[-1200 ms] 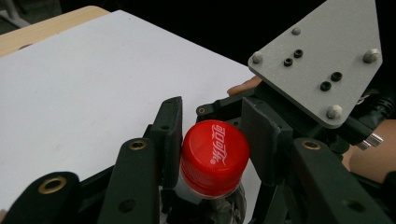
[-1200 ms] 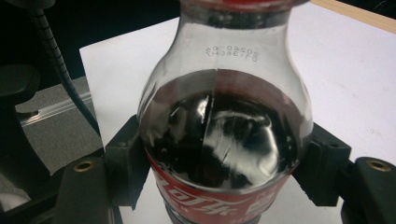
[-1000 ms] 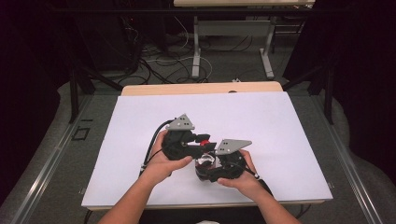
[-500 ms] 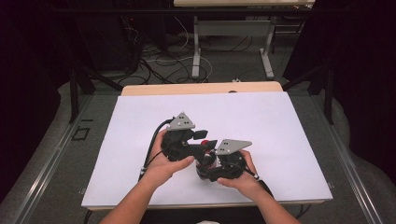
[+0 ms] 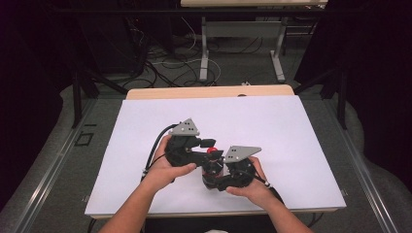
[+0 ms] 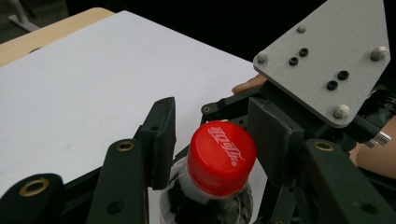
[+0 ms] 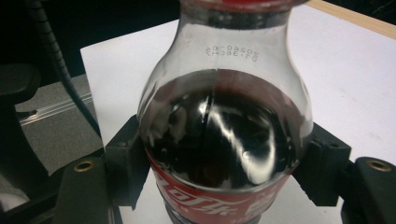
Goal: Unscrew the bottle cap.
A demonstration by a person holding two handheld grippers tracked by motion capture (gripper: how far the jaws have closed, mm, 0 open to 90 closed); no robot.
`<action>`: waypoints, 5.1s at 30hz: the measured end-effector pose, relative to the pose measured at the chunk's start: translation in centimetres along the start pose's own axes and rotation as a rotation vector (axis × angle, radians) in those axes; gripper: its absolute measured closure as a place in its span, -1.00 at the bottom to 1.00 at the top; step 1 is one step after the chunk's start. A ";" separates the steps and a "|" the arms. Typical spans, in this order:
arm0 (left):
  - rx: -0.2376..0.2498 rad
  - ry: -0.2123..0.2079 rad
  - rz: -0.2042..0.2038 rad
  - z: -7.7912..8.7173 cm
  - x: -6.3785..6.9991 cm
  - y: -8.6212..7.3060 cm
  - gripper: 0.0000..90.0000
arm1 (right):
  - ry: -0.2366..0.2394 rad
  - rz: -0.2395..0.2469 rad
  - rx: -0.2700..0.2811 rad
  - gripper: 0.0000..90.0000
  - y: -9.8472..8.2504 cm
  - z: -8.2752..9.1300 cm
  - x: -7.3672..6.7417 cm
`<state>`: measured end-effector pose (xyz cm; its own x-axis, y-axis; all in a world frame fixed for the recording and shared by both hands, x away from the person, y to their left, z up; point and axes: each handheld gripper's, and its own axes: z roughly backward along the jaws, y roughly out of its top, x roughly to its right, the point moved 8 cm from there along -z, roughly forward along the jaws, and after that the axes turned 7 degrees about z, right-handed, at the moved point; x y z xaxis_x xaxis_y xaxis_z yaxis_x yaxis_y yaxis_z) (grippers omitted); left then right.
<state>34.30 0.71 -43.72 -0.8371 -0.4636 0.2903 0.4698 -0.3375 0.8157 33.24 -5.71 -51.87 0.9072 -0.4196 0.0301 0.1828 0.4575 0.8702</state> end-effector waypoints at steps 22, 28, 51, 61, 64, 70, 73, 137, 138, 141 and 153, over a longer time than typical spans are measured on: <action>0.021 0.136 0.024 -0.1 0.6 0.8 0.13 | -0.036 -0.003 -0.010 -0.34 -0.2 -0.1 0.2; 0.008 0.108 0.001 0.6 0.6 0.4 0.15 | -0.025 -0.010 0.001 -0.35 0.0 -0.1 0.1; 0.044 0.252 0.083 -0.8 0.5 0.4 0.37 | -0.081 -0.017 -0.016 -0.34 -0.2 -0.3 0.4; 0.080 0.231 0.108 -0.1 0.5 0.9 0.17 | -0.064 -0.022 0.003 -0.35 -0.2 -0.2 0.5; 0.084 0.187 0.103 0.8 0.5 1.1 0.05 | -0.052 -0.030 0.000 -0.35 -0.2 -0.1 0.5; 0.044 0.097 0.071 1.5 0.3 0.7 0.04 | -0.023 -0.031 0.017 -0.35 0.1 0.1 0.2; 0.033 0.062 0.065 1.3 -0.1 0.3 0.04 | -0.017 -0.024 0.018 -0.35 0.1 0.0 0.2; 0.050 0.263 0.111 -1.0 0.5 -0.1 0.35 | -0.094 -0.002 -0.022 -0.34 -0.4 -0.4 0.3; 0.044 0.267 0.111 -1.0 0.5 -0.1 0.35 | -0.095 -0.003 -0.027 -0.34 -0.4 -0.4 0.3; 0.039 0.227 0.080 -0.9 0.7 0.0 0.31 | -0.090 -0.007 -0.013 -0.35 -0.3 -0.3 0.3; 0.015 0.140 0.048 0.8 0.3 -0.1 0.14 | -0.030 -0.022 0.003 -0.35 -0.2 -0.1 0.3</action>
<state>33.80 1.25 -43.35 -0.7661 -0.5888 0.2575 0.5031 -0.3002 0.8105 33.51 -5.81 -52.05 0.8912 -0.4530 0.0258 0.2011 0.4453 0.8725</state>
